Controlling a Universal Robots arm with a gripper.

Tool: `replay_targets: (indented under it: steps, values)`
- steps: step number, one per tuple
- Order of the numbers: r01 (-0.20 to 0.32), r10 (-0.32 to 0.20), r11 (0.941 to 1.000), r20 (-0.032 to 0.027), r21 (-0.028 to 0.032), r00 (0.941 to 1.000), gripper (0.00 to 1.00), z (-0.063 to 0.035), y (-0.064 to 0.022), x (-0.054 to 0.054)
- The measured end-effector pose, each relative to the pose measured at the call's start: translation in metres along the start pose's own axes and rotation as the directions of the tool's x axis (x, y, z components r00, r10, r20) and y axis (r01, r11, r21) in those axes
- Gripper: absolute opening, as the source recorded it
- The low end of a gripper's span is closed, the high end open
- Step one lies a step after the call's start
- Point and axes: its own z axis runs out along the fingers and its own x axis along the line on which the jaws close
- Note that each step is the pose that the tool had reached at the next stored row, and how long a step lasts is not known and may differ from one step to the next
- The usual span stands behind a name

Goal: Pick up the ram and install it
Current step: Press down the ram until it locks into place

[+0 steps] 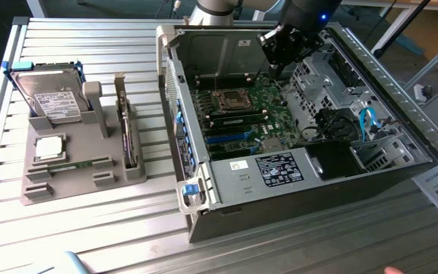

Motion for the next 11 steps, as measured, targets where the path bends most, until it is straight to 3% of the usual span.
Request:
replay_targets:
  steps: [11]
  values:
    - [0.0, 0.0, 1.0, 0.0001, 0.0008, 1.0, 0.1, 0.0001, 0.0, 0.0]
